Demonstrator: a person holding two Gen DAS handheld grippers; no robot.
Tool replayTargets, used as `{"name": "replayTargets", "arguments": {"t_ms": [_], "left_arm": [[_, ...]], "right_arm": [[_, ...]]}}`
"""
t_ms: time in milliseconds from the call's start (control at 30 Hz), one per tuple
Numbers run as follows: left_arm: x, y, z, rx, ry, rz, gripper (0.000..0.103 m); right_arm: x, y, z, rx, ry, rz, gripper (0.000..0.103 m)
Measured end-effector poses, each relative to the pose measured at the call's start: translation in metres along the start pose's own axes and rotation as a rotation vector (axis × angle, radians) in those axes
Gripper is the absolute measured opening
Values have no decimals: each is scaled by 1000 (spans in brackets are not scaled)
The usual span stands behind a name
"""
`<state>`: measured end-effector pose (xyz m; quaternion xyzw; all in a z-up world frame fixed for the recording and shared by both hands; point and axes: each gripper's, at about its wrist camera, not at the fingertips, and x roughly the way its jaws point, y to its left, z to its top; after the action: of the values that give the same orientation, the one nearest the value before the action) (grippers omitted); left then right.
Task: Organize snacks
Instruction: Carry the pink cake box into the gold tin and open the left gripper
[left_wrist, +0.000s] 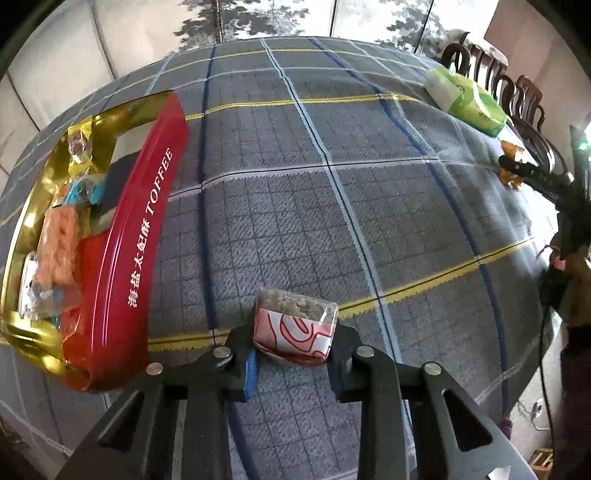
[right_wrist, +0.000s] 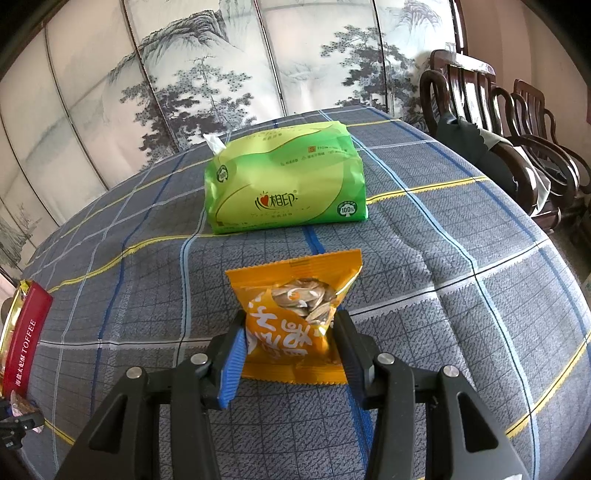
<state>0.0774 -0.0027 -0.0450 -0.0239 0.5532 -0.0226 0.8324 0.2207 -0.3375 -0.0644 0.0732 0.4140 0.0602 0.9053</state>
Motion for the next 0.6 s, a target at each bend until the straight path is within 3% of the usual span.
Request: {"name": "replayTargets", "arguments": {"t_ms": [300,600], "left_arm": [[-50,-5,-4,-13,-92,-19,25],[-74,9,-4,-59,-129,-12,26]], "right_arm": [[0,1,0,-6,2,-6,47],[1,3,0,-10,3,-12,47]]}}
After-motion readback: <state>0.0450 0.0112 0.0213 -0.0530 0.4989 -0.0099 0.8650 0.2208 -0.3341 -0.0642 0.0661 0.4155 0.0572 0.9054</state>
